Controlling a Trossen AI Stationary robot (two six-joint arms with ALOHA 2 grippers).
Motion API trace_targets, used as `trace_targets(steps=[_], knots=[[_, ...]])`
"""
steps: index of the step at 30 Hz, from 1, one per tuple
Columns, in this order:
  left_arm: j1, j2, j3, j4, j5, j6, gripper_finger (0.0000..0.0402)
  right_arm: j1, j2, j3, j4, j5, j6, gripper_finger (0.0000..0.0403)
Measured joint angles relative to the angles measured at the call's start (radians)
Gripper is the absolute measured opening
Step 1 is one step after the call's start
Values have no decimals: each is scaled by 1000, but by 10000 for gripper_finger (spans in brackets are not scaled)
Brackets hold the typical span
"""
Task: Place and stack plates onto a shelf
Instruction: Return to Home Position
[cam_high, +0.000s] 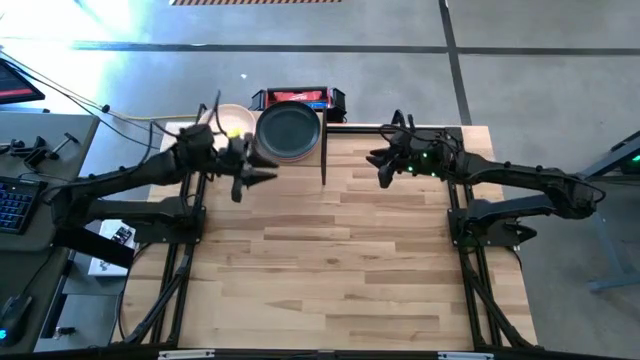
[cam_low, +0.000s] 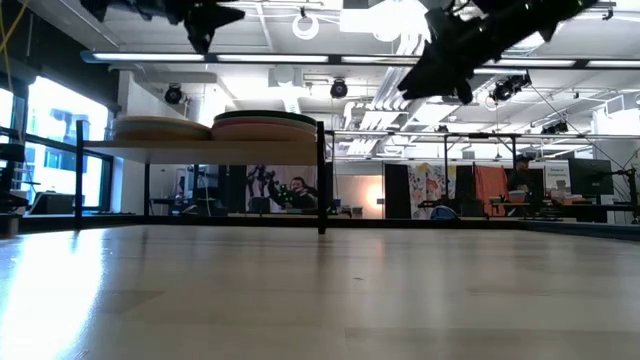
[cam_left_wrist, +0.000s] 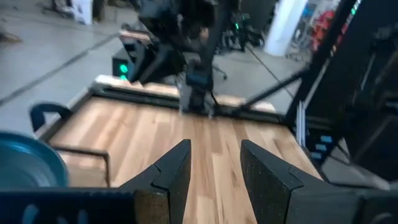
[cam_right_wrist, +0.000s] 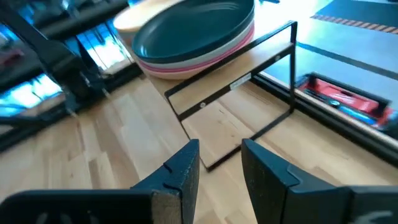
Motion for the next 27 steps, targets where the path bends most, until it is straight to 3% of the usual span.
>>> trace_targets(steps=[5,10,18,27], knots=[[-48,-19,-106,82,0,5,126,0,-54,-160,172,-59,68,108],[-79,-64,-212,142,1,12,126,1,-152,-253,180,-64,129,108],[-110,-178,-407,295,1,14,126,4,-293,-352,199,-22,169,108],[-114,-309,-566,336,-3,-12,126,76,-319,-438,267,30,149,108]])
